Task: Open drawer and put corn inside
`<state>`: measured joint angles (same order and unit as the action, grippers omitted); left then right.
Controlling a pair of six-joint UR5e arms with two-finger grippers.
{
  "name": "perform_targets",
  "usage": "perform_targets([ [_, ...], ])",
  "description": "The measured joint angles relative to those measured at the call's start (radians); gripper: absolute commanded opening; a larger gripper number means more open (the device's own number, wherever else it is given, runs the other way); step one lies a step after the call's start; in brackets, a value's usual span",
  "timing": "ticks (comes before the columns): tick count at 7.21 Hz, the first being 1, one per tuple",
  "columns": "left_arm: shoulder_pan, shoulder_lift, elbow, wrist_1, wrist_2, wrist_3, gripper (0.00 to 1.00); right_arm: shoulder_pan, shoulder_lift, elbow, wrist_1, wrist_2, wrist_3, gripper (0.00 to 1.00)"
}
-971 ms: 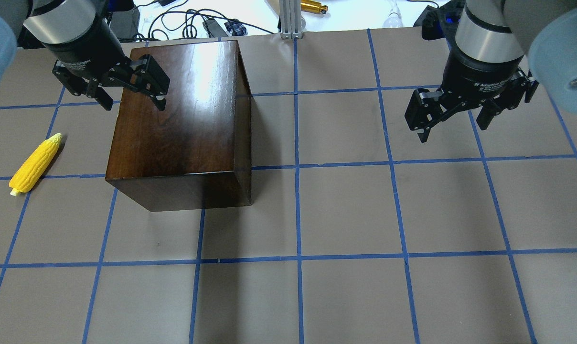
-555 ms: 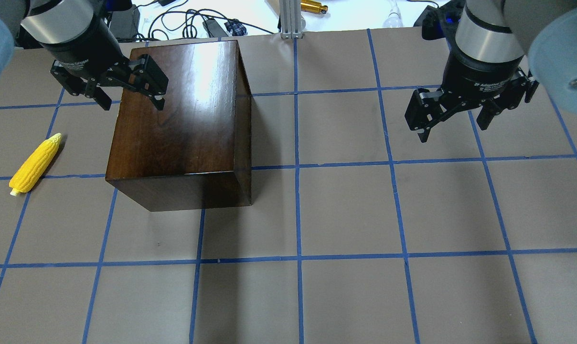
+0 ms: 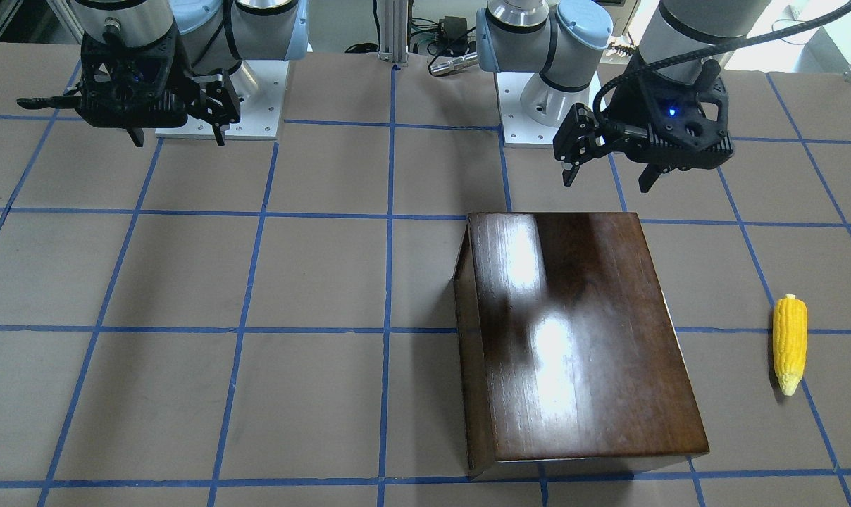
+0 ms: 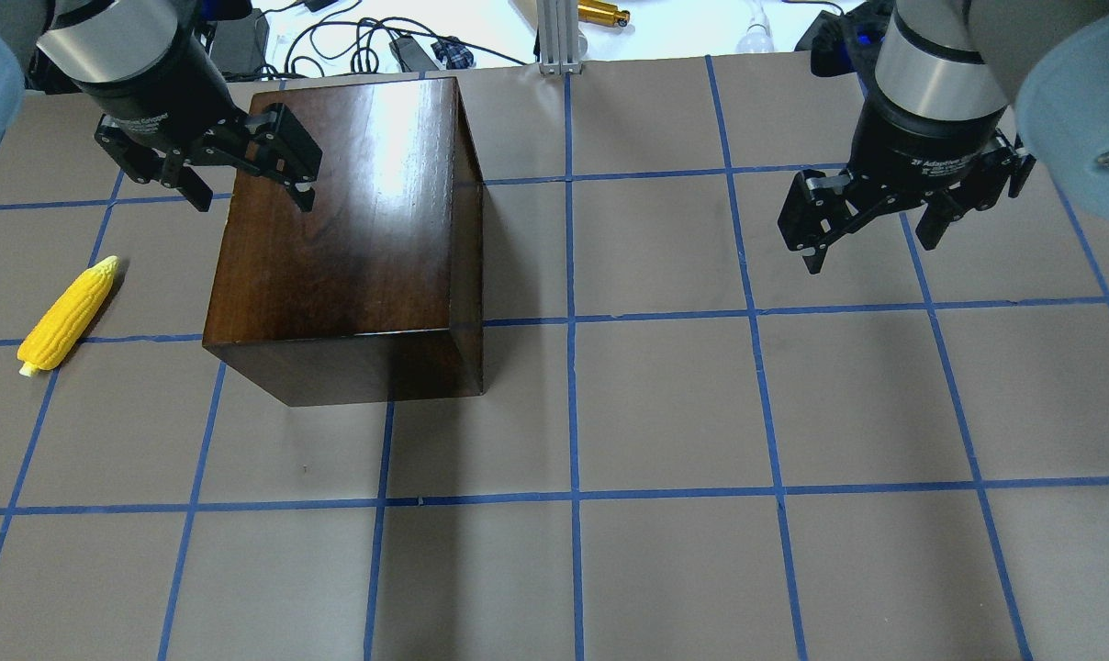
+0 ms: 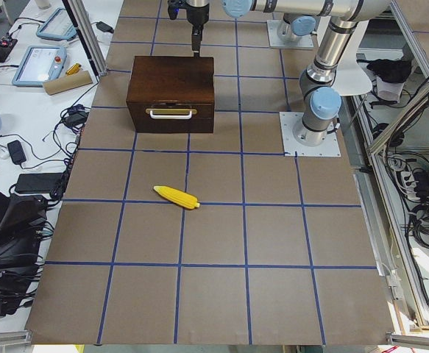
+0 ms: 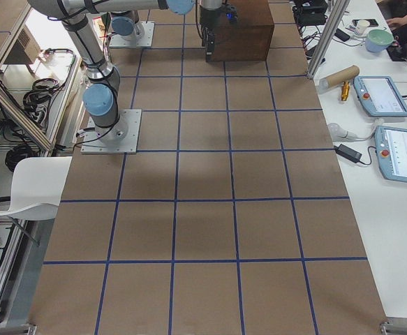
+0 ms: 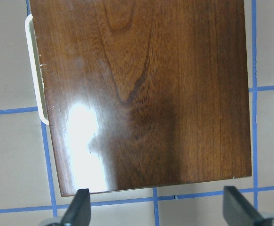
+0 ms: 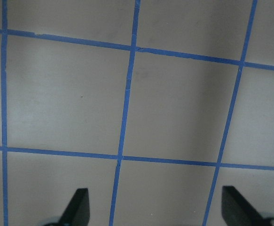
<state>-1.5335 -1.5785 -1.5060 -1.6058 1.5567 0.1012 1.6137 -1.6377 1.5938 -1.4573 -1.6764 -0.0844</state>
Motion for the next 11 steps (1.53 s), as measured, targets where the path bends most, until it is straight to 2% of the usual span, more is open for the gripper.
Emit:
perform_targets([
  [4, 0.039, -0.001, 0.003, -0.004, -0.003, 0.004, 1.00, 0.000, 0.000, 0.000, 0.000, 0.000, 0.000, 1.00],
  [8, 0.277, -0.025, -0.001, -0.011, -0.004, 0.139, 1.00, 0.000, 0.000, 0.000, 0.000, 0.000, 0.000, 1.00],
  [11, 0.433, -0.103, 0.008, 0.008, -0.002, 0.347, 1.00, 0.000, 0.000, 0.000, 0.000, 0.000, 0.000, 1.00],
])
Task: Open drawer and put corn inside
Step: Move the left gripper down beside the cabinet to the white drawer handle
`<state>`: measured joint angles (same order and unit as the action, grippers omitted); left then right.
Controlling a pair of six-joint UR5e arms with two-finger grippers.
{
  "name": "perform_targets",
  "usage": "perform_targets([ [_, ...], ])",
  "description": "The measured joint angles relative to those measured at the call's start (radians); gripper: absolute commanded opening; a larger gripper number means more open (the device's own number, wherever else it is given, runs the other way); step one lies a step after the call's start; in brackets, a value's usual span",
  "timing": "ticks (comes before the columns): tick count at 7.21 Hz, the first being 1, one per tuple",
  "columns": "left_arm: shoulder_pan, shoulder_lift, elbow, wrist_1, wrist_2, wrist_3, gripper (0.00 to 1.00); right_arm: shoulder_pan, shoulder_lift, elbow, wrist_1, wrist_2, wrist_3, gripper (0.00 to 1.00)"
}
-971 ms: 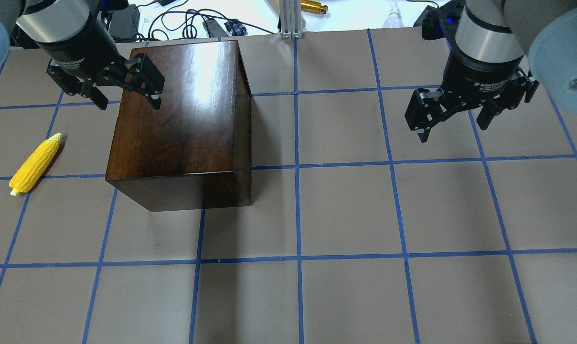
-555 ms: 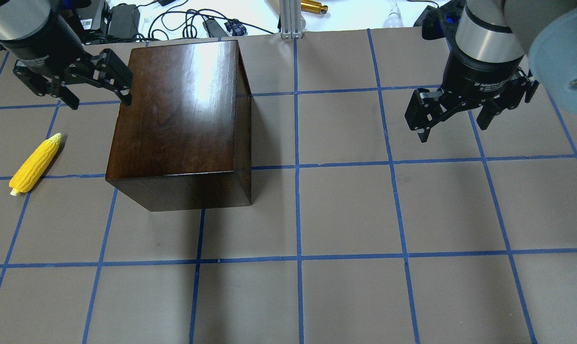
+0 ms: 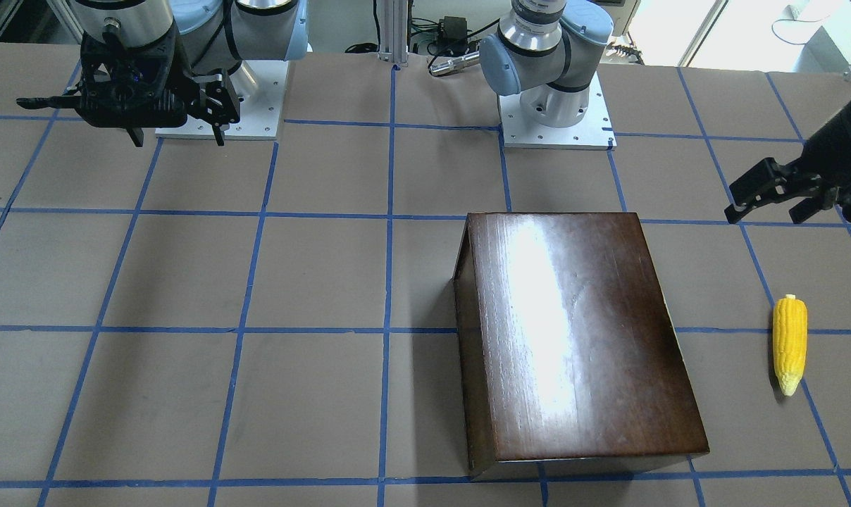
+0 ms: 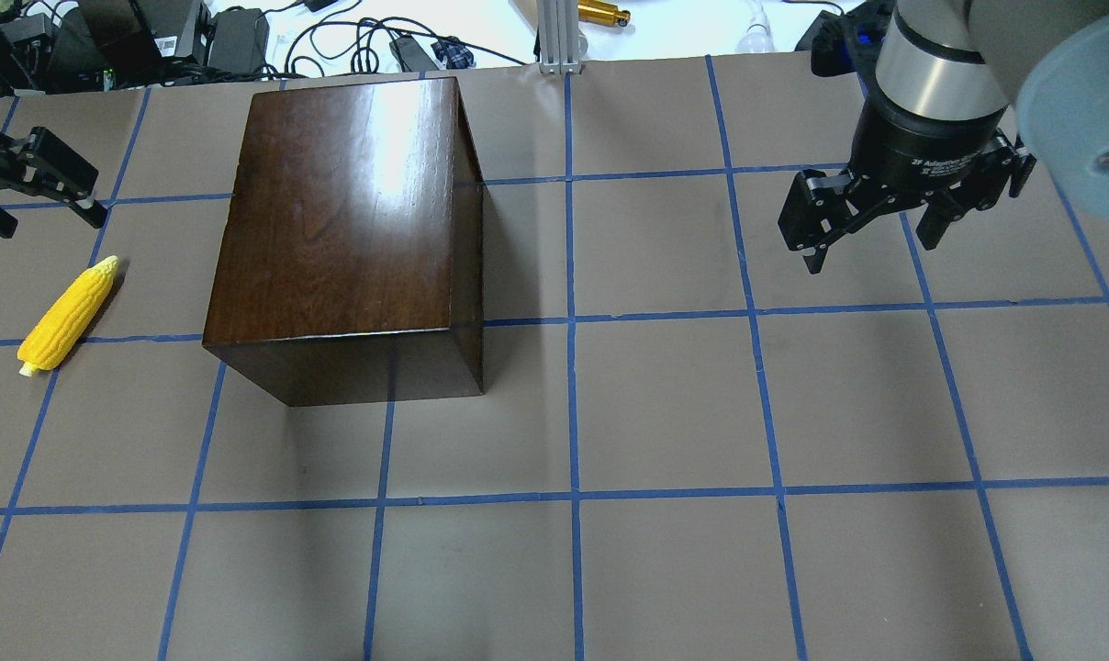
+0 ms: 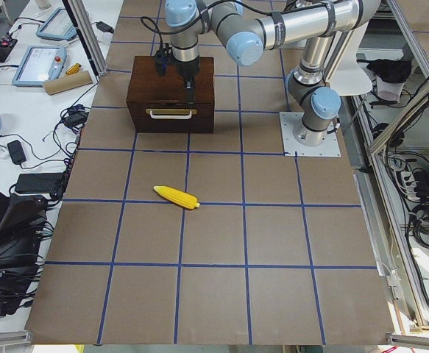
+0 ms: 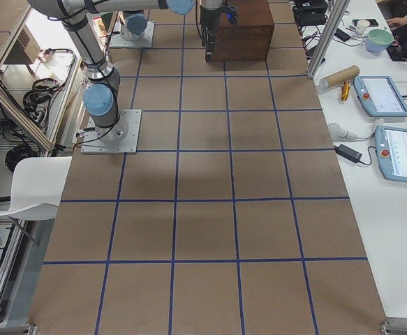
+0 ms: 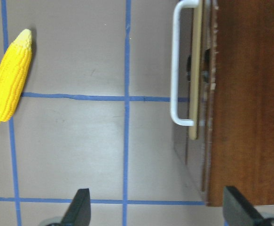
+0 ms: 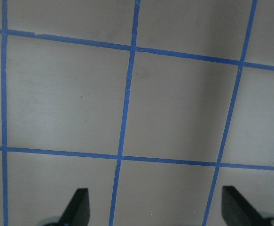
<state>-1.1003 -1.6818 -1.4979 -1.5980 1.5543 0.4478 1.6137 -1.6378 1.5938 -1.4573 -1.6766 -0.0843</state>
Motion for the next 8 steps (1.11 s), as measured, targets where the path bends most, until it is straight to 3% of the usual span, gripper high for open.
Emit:
perform_targets([
  [6, 0.031, -0.225, -0.009, 0.144, 0.039, 0.104, 1.00, 0.000, 0.000, 0.000, 0.000, 0.000, 0.000, 1.00],
  [8, 0.031, -0.259, -0.008, 0.147, -0.053, 0.100, 1.00, 0.000, 0.000, 0.000, 0.000, 0.000, 0.000, 1.00],
])
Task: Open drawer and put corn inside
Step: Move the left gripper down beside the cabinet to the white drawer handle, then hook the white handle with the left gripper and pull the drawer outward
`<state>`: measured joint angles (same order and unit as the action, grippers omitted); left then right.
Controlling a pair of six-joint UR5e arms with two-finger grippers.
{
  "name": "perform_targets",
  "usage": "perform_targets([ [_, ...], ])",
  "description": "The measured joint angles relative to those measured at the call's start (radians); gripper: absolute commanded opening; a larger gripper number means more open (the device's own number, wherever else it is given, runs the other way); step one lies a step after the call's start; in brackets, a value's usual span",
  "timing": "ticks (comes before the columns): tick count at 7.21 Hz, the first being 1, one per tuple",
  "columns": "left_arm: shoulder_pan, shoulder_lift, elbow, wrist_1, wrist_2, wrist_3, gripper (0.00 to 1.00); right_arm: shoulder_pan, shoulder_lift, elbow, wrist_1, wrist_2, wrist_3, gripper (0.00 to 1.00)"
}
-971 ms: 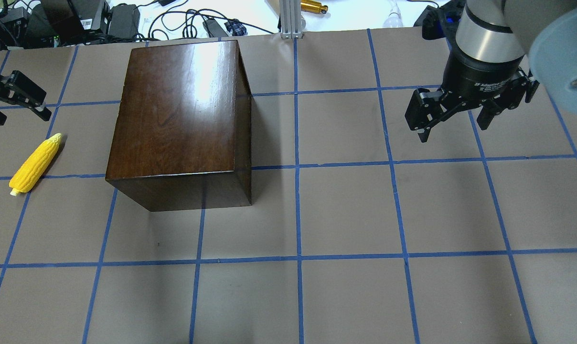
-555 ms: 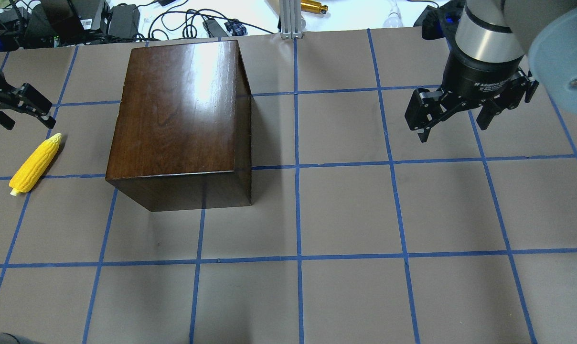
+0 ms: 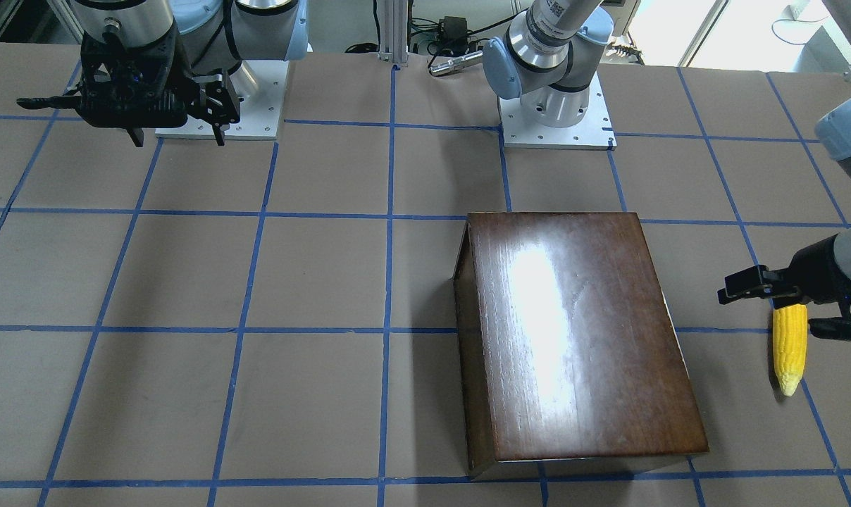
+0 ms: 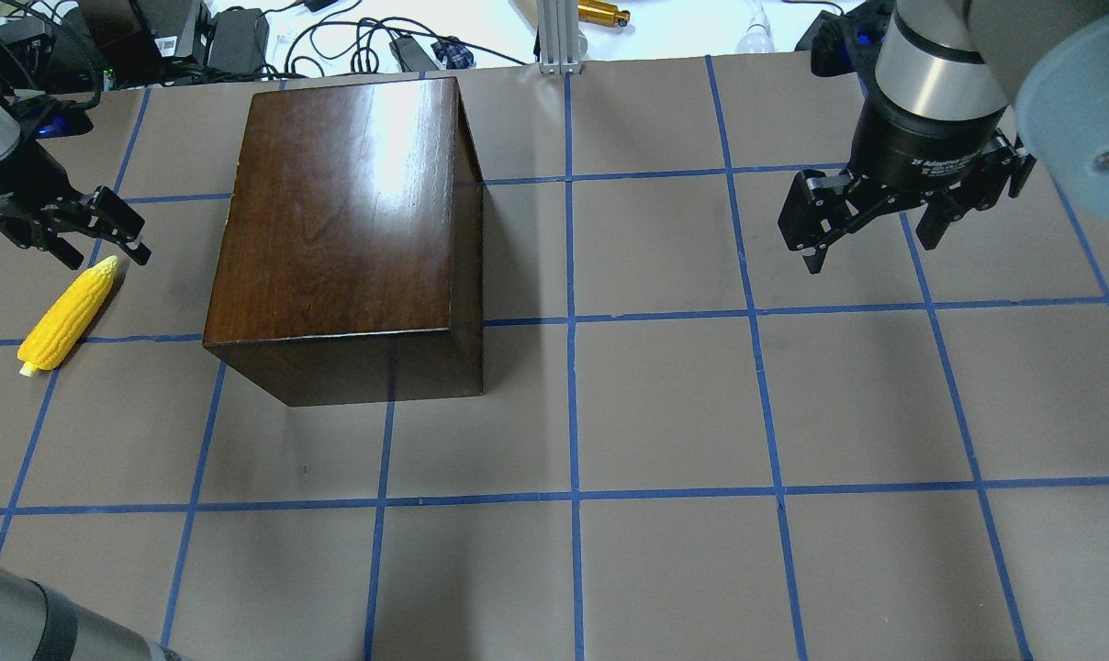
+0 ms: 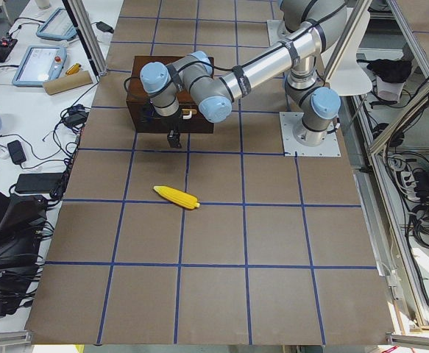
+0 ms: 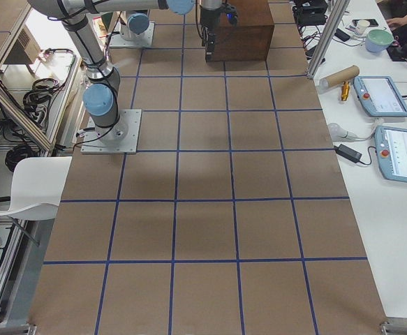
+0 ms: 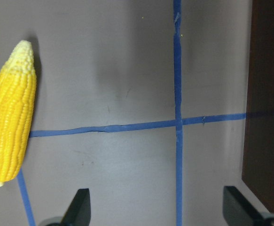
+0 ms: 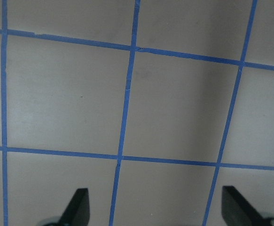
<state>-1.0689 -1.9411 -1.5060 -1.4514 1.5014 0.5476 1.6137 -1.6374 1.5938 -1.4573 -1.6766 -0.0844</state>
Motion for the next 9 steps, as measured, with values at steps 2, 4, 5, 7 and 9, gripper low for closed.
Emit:
perform_targets([
  [2, 0.004, -0.009, -0.007, -0.011, -0.181, 0.001, 1.00, 0.000, 0.000, 0.000, 0.000, 0.000, 0.000, 1.00],
  [4, 0.004, -0.016, -0.025, -0.012, -0.265, 0.004, 1.00, 0.000, 0.000, 0.000, 0.000, 0.000, 0.000, 1.00],
  [5, 0.002, -0.024, -0.030, -0.009, -0.276, 0.003, 1.00, 0.000, 0.000, 0.000, 0.000, 0.000, 0.000, 1.00],
  [7, -0.002, -0.044, -0.032, -0.004, -0.281, -0.002, 1.00, 0.000, -0.001, 0.000, 0.000, 0.000, 0.000, 1.00],
  [9, -0.007, -0.060, -0.032, 0.000, -0.282, -0.004, 1.00, 0.000, -0.001, 0.000, 0.000, 0.000, 0.000, 1.00],
])
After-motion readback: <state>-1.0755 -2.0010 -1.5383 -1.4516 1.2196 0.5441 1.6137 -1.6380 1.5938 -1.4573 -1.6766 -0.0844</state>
